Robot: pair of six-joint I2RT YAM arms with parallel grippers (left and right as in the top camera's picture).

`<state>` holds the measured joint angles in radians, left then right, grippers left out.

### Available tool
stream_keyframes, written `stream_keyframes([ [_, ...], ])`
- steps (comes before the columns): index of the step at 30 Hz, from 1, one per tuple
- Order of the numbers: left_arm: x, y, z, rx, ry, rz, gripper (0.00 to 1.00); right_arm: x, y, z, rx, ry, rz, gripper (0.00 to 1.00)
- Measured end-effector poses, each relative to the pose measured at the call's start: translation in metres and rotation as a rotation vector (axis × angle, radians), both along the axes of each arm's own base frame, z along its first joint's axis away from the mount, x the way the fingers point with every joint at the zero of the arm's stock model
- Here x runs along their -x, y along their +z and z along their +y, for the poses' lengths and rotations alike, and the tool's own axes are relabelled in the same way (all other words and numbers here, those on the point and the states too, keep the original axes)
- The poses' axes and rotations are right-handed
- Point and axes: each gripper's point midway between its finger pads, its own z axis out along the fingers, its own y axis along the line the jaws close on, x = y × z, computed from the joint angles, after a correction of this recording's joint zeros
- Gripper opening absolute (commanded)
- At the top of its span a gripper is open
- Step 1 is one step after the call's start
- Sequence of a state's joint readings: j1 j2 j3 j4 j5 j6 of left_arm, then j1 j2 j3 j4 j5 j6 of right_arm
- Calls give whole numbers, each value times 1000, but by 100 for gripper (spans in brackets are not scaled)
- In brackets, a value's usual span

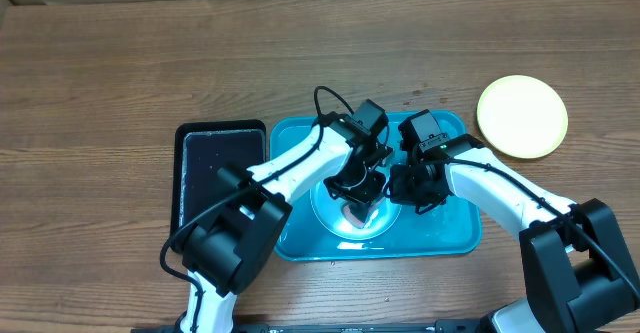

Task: Clean dirty plates on tray and stack at the side
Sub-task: 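Scrub the white plate with the sponge while the right gripper holds it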

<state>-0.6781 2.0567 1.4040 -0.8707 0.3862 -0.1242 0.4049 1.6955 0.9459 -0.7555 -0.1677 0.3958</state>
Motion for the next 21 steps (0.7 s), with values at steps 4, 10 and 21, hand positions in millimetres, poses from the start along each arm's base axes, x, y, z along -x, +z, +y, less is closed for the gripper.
stream_keyframes([
  [4,-6,0,5,4,82,38,4,1,0,0,0,0,4,4],
  [10,-33,-4,34,-132,279,-11,4,2,1,5,-24,3,11,4],
  [21,-65,-2,99,-420,427,-185,4,7,2,12,-59,6,31,4],
])
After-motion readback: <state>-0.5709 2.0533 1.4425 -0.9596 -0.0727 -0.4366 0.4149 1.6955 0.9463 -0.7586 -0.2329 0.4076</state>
